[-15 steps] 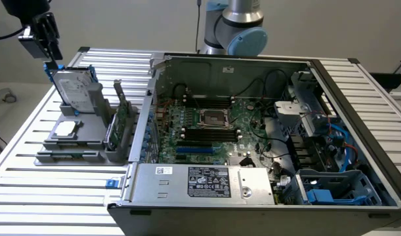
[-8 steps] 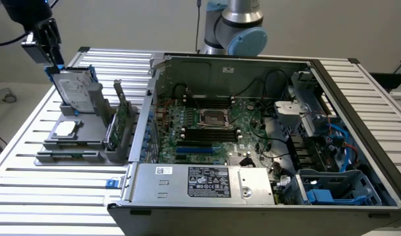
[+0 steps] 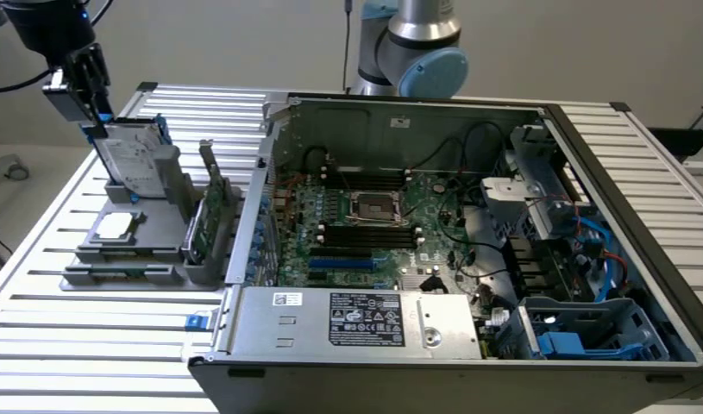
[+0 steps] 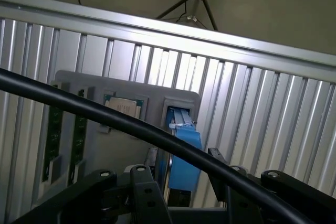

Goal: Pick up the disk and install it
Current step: 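Pick up the disk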

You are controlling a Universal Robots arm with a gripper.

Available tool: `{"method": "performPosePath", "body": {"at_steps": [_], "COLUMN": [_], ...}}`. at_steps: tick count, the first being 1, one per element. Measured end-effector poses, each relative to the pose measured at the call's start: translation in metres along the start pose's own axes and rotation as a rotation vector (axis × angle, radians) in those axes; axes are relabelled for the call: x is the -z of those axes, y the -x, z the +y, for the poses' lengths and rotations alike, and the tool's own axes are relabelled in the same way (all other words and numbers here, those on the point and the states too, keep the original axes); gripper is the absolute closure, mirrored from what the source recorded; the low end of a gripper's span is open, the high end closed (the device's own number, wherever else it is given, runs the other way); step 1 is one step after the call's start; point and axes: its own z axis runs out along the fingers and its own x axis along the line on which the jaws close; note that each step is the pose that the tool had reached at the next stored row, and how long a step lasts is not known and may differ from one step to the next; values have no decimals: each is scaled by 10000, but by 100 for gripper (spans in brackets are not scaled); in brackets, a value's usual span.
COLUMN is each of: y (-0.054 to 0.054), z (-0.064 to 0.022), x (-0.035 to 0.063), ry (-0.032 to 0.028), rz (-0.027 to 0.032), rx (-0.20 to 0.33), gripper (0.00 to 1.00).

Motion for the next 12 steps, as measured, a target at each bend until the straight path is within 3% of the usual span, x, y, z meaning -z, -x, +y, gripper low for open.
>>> {"method": "performPosePath", "body": {"at_steps": [7, 12], "y": [3, 2], "z": [1, 1], "x": [-69, -77], "ry": [16, 18], "rz": [-4, -6], "rx": [-482, -542], "gripper": [49, 49]}}
